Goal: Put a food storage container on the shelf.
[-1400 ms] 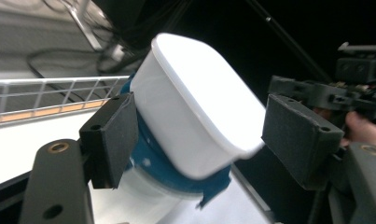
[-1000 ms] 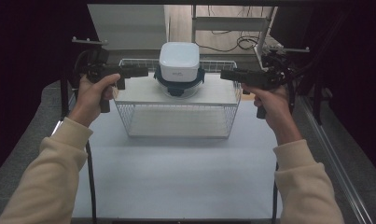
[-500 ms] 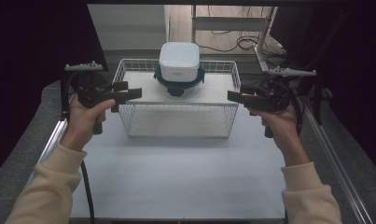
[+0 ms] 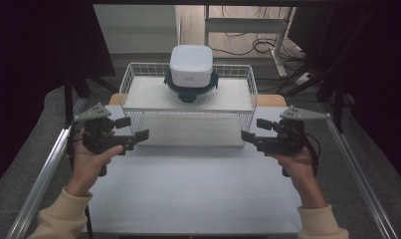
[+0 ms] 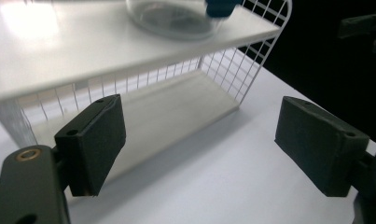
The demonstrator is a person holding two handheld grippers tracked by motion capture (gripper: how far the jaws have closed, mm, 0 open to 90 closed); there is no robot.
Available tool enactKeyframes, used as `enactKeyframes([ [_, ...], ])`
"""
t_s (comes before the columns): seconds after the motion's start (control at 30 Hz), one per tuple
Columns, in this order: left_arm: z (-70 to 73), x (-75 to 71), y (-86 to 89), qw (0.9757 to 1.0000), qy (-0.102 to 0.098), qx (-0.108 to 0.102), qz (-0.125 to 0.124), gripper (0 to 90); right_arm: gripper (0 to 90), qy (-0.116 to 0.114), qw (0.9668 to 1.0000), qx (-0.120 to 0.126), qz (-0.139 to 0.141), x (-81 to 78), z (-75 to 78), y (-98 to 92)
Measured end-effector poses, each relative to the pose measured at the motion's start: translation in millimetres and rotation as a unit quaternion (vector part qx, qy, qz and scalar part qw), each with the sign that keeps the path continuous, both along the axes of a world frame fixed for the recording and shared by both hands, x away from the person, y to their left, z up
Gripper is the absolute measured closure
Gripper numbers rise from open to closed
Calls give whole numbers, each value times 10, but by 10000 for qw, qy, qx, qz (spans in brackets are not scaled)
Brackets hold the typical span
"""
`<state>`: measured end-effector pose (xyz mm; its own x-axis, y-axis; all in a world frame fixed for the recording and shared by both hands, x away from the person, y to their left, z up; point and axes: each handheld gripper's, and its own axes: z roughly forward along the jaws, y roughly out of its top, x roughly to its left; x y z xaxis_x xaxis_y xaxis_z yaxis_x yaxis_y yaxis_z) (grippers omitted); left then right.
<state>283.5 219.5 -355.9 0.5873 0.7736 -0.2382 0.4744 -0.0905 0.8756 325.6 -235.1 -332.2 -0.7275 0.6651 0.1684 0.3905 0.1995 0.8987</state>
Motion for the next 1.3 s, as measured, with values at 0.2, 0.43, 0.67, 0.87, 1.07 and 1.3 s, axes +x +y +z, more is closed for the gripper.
enactKeyframes([
  [0.2, -277, -131, 38, 9999, 131, 37, 73, 154, 222, -42, 9998, -176, -49, -196, -216, 0],
  [0.43, -525, -278, 29, 9990, 345, 252, 95, 143, 222, 88, 9989, -454, -23, -406, -478, 37],
  [0.67, -769, -416, -3, 9977, 536, 381, 139, 139, 219, 288, 9979, -572, -11, -507, -728, 9],
  [0.87, -981, -458, -42, 9960, 689, 548, 157, 134, 213, 546, 9964, -650, -43, -522, -936, -30],
  [1.07, -1193, -495, -55, 9929, 836, 817, 206, 120, 201, 845, 9932, -793, -90, -542, -1206, -76],
  [1.3, -1215, -510, -66, 9929, 738, 902, 234, 116, 172, 992, 9899, -1005, -83, -519, -1409, -16],
])
